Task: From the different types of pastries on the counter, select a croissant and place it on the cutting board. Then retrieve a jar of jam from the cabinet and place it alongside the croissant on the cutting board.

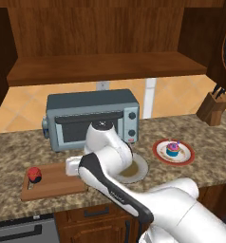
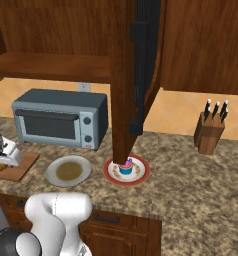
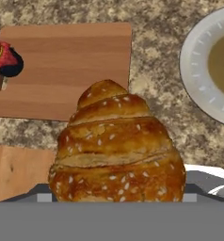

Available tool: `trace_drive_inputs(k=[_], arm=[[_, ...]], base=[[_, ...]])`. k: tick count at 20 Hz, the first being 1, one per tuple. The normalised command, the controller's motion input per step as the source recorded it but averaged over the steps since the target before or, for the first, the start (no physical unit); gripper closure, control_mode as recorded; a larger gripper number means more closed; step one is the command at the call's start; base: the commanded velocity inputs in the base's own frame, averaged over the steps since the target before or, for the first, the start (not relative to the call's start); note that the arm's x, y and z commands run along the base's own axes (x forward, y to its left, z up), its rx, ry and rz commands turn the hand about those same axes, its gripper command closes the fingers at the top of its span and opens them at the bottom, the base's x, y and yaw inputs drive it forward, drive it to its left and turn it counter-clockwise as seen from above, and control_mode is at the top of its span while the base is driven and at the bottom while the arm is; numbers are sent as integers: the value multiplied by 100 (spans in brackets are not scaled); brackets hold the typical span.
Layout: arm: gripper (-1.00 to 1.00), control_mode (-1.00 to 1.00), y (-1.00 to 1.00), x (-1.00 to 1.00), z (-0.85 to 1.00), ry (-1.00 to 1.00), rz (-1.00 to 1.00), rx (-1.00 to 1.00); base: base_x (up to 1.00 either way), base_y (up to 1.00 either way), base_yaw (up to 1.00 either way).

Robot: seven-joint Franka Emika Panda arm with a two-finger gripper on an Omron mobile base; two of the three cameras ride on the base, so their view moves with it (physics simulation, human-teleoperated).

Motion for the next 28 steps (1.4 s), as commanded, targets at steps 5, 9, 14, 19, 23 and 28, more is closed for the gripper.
trace_drive_inputs(k=[5,9,14,19,23,28], arm=[[100,-100,15,96,0,5,0,0],[100,-100,42,23,-12,10,0,0],[100,-100,44,13,-83,21,0,-11],[100,-100,0,11,-6,4,0,7],[100,-100,0,6,-3,0,0,3],[100,-100,8,15,-31,2,-1,2]], base=[[0,0,0],[0,0,0],[0,0,0],[0,0,0],[0,0,0],[0,0,0]])
